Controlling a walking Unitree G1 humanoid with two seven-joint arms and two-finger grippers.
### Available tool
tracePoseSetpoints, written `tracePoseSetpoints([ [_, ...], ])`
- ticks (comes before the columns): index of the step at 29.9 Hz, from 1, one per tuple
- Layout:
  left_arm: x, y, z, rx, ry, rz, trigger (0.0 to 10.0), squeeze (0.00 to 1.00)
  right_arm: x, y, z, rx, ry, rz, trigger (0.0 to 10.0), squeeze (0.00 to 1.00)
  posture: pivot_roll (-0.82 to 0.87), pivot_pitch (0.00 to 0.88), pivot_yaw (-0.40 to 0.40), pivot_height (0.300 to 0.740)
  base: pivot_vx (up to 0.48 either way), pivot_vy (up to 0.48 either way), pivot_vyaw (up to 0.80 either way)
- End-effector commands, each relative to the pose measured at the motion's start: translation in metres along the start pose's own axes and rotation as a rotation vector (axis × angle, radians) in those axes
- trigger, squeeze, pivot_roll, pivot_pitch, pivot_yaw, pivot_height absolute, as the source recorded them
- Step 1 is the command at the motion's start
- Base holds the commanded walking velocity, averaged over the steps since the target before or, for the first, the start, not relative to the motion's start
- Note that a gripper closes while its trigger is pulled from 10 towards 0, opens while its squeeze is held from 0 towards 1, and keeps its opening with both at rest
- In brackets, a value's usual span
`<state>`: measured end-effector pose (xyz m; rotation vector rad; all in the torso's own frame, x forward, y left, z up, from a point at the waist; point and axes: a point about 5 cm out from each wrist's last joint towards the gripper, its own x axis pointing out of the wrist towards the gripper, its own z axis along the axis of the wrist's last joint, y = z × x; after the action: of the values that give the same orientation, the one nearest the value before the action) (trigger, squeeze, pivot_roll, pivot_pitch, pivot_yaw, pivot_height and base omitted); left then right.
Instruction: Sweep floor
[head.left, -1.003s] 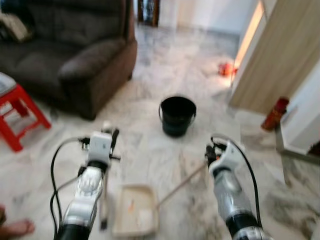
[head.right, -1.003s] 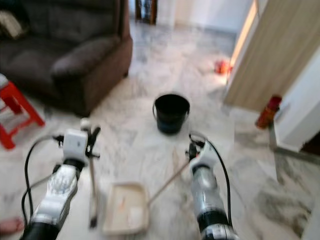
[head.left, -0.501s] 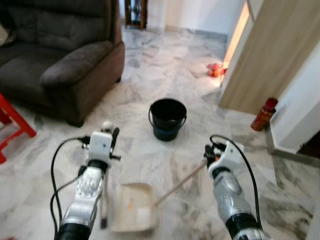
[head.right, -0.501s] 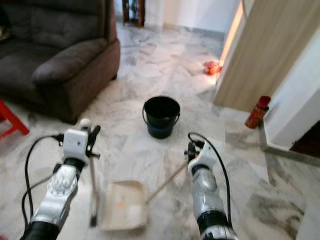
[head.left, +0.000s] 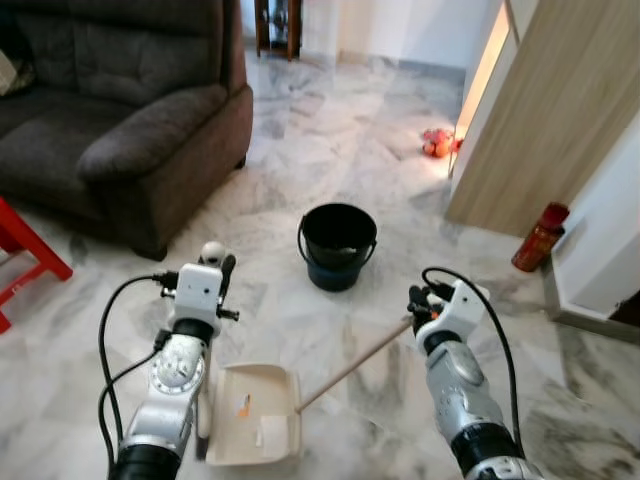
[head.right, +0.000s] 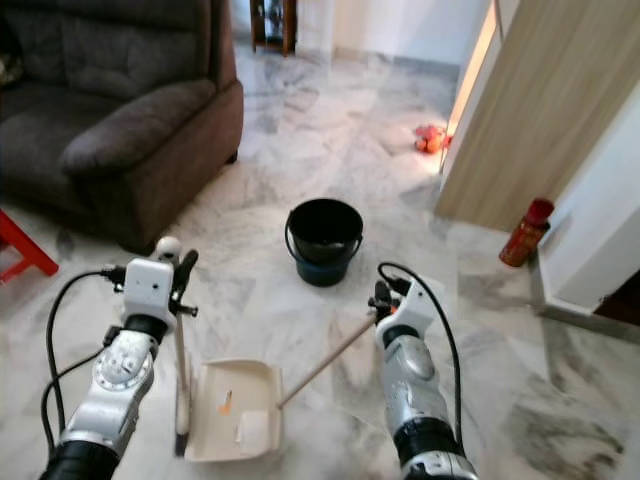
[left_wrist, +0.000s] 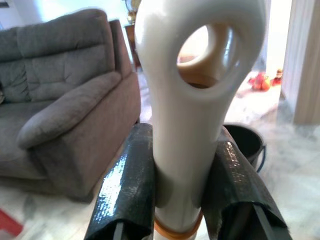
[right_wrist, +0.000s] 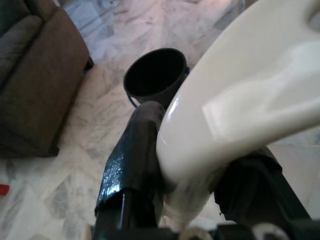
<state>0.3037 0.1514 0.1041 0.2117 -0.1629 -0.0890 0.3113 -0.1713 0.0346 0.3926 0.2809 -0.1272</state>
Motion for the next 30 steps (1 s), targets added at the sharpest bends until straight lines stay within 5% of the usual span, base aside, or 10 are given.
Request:
tracePoseSetpoints([
  [1,0.0039,0.0072,0.0097,0.013,-0.047,0.013,10.0,0.00,0.0045,0.0114,0.0125,0.002,-0.047,0.033,10.0,0.00,0.05,0.000,-0.052,0.740,0.281,0.000,0.00],
  [30,0.0046,0.0045,0.0098,0.009,-0.049,-0.002,10.0,0.00,0.0038,0.0115,0.0123,-0.017,-0.043,0.043,10.0,0.00,0.05,0.000,-0.047,0.740,0.280,0.000,0.00],
])
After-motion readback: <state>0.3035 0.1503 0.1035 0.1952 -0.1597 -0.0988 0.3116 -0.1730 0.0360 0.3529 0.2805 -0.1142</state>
